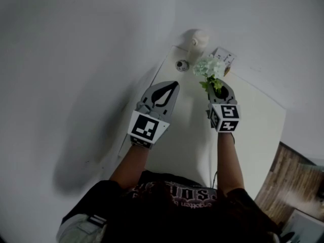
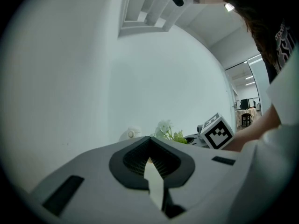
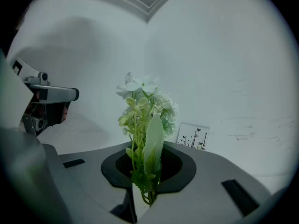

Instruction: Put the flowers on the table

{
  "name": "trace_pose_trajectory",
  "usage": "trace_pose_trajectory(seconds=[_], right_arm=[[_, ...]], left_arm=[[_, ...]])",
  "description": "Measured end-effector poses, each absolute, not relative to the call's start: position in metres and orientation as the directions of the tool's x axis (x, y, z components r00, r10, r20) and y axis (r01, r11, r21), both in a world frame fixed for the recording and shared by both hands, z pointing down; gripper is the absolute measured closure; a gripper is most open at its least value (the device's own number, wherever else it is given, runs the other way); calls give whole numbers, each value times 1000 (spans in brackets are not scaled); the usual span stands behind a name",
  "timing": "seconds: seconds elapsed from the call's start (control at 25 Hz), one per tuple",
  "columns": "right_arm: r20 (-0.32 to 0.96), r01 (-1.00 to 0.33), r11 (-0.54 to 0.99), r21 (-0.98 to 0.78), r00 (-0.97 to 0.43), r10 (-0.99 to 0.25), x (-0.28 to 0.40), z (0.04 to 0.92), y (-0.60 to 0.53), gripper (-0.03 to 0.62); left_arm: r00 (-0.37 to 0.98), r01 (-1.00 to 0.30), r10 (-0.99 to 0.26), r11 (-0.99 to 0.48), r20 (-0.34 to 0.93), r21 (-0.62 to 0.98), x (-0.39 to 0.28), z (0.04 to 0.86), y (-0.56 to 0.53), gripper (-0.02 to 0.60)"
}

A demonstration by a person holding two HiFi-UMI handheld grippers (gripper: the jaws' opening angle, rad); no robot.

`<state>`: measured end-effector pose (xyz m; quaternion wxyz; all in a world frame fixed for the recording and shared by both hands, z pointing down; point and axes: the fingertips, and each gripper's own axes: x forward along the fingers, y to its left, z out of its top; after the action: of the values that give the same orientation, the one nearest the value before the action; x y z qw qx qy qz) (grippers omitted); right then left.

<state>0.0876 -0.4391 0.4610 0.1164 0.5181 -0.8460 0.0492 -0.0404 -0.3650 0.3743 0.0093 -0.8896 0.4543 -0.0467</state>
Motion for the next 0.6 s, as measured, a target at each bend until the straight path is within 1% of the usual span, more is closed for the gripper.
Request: trace_pose_trajectory(seconds=[0.24, 0.6], right_arm=[[296, -894, 449, -3, -429, -853, 90, 496, -452, 523], [382, -882, 471, -2, -436, -815, 84, 533, -468, 520]], left_arm=[[602, -796, -796, -604, 64, -32, -39, 381, -368, 583], [622, -779, -776, -626, 102, -12, -33, 391, -368, 583]])
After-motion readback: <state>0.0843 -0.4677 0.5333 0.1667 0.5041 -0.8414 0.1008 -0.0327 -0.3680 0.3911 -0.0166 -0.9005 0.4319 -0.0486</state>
